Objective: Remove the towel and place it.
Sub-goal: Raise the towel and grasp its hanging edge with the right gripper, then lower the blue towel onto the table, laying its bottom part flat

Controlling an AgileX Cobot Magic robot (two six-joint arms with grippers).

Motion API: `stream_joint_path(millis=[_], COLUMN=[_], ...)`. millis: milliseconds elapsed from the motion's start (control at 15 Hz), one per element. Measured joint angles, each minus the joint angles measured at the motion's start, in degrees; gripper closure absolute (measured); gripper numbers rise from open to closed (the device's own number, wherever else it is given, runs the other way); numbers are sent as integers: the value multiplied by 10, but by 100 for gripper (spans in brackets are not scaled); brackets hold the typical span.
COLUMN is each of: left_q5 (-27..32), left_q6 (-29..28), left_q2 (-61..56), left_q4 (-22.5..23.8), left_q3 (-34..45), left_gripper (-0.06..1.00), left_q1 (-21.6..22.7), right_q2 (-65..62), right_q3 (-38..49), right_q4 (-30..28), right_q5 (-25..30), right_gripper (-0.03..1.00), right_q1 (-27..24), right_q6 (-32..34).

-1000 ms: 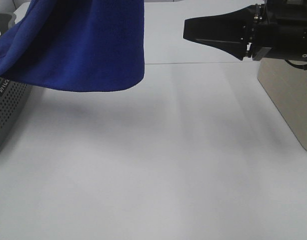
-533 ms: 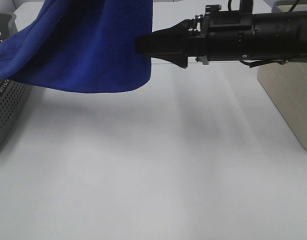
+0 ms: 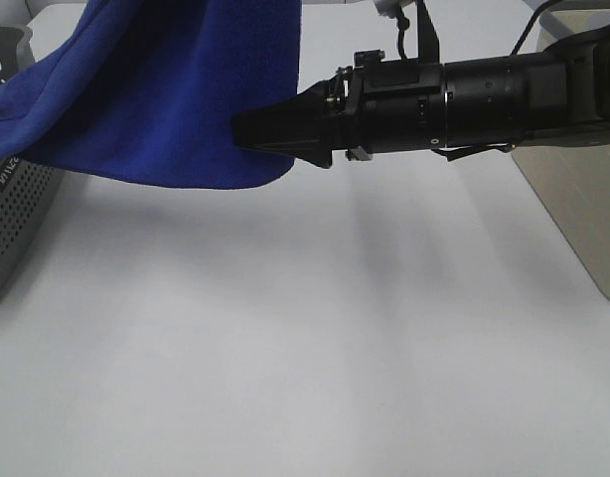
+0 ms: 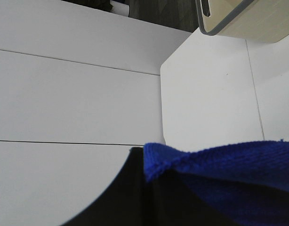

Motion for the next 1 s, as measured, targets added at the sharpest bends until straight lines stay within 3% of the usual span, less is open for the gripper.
stream_joint_path(millis=[133, 200, 400, 733, 933, 1000], left_q5=[0, 0, 4, 13, -39, -52], left_q6=[0, 0, -21, -133, -197, -208], left_q2=[0, 0, 0, 15, 36, 37], left_q4=[0, 0, 0, 0, 0, 0], left_q3=[0, 0, 0, 0, 0, 0], left_gripper=[94, 94, 94, 94, 94, 94], left_q1=[0, 0, 0, 0, 0, 0], right_q2=[1, 1, -5, -84, -153, -164], right_q3=[-1, -2, -2, -7, -70, -87], right_q4=[0, 0, -15, -209, -433, -470], right_q5=[0, 0, -3, -70, -105, -105], right_gripper=[53, 77, 95, 95, 95, 95], right_q1=[0, 0, 0, 0, 0, 0], right_q6=[0, 5, 68, 276, 480, 512])
